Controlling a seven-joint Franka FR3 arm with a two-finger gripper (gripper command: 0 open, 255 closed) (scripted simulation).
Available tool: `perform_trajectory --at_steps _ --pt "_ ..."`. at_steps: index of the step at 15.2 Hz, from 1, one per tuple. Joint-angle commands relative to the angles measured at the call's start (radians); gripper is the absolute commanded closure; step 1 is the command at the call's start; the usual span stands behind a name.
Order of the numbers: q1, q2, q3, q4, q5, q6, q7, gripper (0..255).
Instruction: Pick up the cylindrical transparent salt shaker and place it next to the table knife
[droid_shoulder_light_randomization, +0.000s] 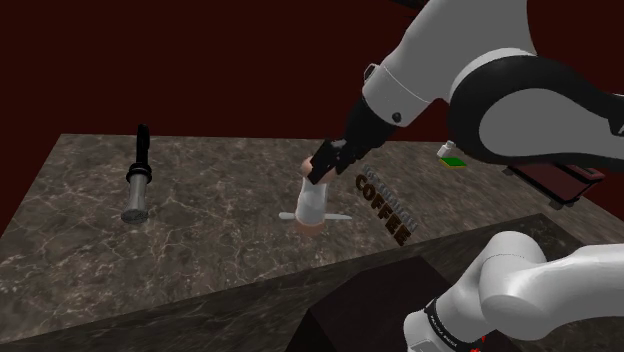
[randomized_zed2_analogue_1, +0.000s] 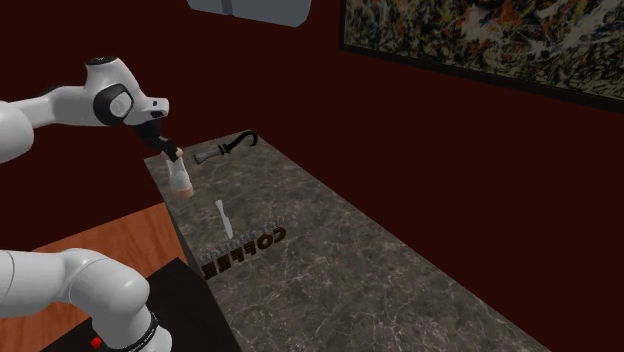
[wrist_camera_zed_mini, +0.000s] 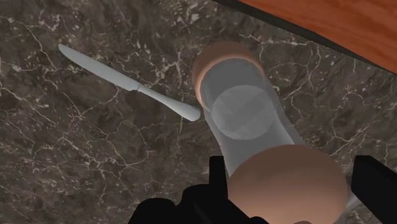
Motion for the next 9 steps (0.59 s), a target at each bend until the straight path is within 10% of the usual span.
perform_trajectory --at_steps 1,9 --pt "0.003 -0.004 0.003 -0.032 0.004 0.028 -0.002 255" --pt "0.011 0.004 0.023 -0.133 0.02 0.137 -0.001 255"
